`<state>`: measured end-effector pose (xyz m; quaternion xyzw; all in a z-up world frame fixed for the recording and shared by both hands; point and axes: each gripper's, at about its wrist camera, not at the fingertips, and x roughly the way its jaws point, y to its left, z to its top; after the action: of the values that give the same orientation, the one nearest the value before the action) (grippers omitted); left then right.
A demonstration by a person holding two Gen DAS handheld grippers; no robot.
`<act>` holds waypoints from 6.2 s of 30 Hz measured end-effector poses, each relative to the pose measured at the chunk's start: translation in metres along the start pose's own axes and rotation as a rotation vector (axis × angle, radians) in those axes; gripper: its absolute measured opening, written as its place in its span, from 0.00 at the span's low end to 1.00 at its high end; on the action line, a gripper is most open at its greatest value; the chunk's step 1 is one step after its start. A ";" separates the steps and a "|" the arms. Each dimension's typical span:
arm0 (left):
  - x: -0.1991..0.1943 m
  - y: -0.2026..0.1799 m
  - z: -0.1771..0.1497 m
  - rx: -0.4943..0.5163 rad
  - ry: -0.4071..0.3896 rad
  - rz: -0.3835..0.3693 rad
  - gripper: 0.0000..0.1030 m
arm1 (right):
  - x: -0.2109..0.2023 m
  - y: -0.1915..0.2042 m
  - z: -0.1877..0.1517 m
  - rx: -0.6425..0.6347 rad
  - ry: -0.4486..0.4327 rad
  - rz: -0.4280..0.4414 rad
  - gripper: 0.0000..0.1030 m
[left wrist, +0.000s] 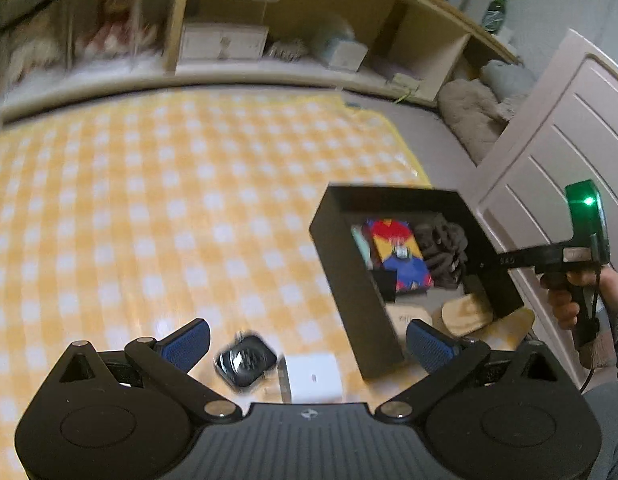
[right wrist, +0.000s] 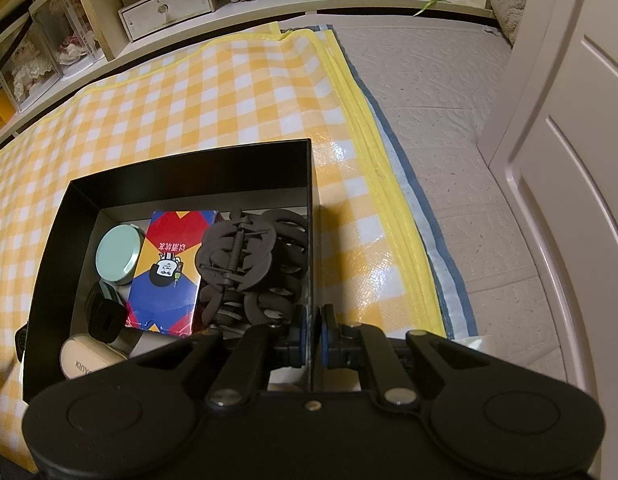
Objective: Organize rigid objects
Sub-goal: 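Move the left tool down onto the white charger and grasp it, then carry the white charger over the black box and lower it inside, then open the left tool and withdraw it from the box toward the smartwatch, then move the left tool down onto the black smartwatch and grasp it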
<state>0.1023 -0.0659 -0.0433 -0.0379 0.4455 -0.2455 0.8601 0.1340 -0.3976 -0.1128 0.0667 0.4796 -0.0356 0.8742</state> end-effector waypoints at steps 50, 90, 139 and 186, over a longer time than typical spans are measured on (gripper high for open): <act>0.028 -0.082 0.016 0.182 -0.099 -0.075 0.58 | -0.002 0.002 -0.001 0.001 0.004 0.000 0.08; 0.106 -0.160 0.013 0.271 0.072 -0.193 0.89 | -0.001 -0.002 0.000 0.040 0.010 0.018 0.08; 0.011 -0.075 0.021 0.238 -0.022 -0.052 1.00 | -0.001 -0.003 0.001 0.036 0.011 0.008 0.07; 0.083 0.003 -0.005 0.454 0.205 0.055 0.39 | 0.000 -0.001 0.001 0.025 0.012 -0.001 0.08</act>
<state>0.1396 -0.1003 -0.1088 0.1935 0.4647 -0.3181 0.8034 0.1344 -0.3986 -0.1121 0.0776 0.4844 -0.0417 0.8704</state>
